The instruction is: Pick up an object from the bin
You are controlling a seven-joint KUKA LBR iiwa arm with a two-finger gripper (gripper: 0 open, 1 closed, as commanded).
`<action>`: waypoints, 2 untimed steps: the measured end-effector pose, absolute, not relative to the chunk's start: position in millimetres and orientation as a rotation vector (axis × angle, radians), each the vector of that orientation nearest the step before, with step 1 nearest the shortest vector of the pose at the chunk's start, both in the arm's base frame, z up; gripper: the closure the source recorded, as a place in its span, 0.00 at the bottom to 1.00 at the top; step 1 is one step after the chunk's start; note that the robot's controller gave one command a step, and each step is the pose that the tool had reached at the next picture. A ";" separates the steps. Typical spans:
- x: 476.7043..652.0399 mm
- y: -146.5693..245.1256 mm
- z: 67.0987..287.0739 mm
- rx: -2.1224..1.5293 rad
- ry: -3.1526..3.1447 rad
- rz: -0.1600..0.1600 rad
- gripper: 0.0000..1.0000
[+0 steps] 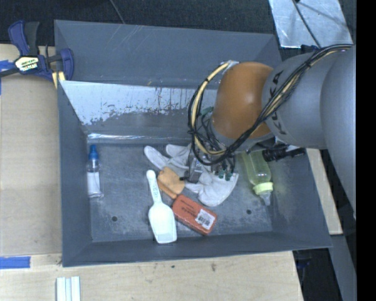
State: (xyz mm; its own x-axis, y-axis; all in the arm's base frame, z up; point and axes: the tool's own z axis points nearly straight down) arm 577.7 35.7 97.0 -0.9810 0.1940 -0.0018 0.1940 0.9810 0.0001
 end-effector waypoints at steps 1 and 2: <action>599.4 46.9 176.4 0.405 3.113 0.000 1.00; 599.4 46.9 176.4 0.405 3.113 0.000 1.00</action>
Offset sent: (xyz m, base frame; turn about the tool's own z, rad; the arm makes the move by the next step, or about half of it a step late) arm 0.0000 0.0000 0.0000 0.0000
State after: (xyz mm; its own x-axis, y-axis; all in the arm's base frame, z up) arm 599.4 46.9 176.4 -0.9668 0.2556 -0.0028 0.2556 0.9668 0.0004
